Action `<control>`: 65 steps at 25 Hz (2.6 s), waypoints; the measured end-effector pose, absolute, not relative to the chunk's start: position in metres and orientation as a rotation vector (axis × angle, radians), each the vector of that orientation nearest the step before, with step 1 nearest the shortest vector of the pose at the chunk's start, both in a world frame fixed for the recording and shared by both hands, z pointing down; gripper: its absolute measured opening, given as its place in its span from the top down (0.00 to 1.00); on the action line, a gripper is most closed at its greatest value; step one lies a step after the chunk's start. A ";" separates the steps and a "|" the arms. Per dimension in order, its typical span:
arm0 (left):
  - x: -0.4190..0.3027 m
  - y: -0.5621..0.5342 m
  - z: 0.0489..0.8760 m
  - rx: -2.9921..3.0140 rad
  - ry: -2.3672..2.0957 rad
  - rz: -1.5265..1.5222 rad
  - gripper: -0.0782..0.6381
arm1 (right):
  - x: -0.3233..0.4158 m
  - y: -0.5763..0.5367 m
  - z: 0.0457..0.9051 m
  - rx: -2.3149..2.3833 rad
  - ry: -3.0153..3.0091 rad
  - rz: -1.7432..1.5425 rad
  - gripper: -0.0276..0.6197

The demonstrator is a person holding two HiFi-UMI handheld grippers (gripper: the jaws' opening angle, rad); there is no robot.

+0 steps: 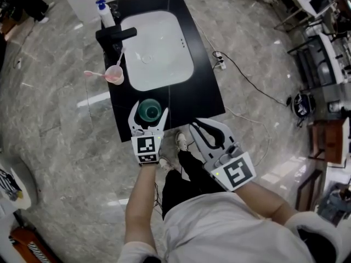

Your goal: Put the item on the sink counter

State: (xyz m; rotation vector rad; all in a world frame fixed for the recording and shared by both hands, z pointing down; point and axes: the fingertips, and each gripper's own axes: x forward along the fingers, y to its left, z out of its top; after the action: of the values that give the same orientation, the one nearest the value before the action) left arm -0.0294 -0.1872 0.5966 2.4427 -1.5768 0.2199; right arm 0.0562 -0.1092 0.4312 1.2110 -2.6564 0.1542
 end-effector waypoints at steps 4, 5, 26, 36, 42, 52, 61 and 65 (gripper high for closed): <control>-0.027 -0.191 0.601 2.440 -1.570 0.223 0.34 | 0.054 -0.113 0.434 1.206 -2.651 0.168 0.87; -0.026 -0.192 0.603 2.441 -1.567 0.227 0.34 | 0.054 -0.114 0.434 1.209 -2.652 0.170 0.87; -0.021 -0.210 0.617 2.420 -1.544 0.237 0.34 | 0.058 -0.139 0.447 1.242 -2.638 0.237 0.87; -0.019 -0.212 0.616 2.439 -1.533 0.246 0.34 | 0.055 -0.146 0.451 1.244 -2.633 0.250 0.87; -0.018 -0.211 0.619 2.447 -1.519 0.264 0.34 | 0.054 -0.149 0.453 1.246 -2.628 0.254 0.87; -0.015 -0.209 0.620 2.476 -1.502 0.303 0.34 | 0.053 -0.150 0.451 1.251 -2.631 0.267 0.87; -0.011 -0.207 0.621 2.494 -1.479 0.312 0.34 | 0.054 -0.151 0.452 1.259 -2.629 0.266 0.87; -0.011 -0.208 0.620 2.500 -1.474 0.319 0.34 | 0.055 -0.151 0.452 1.259 -2.623 0.270 0.87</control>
State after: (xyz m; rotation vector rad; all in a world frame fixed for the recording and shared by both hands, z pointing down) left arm -0.0110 -0.2076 0.6204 2.4999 -1.4739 0.3195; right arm 0.0548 -0.1508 0.4516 1.2586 -2.6230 0.2697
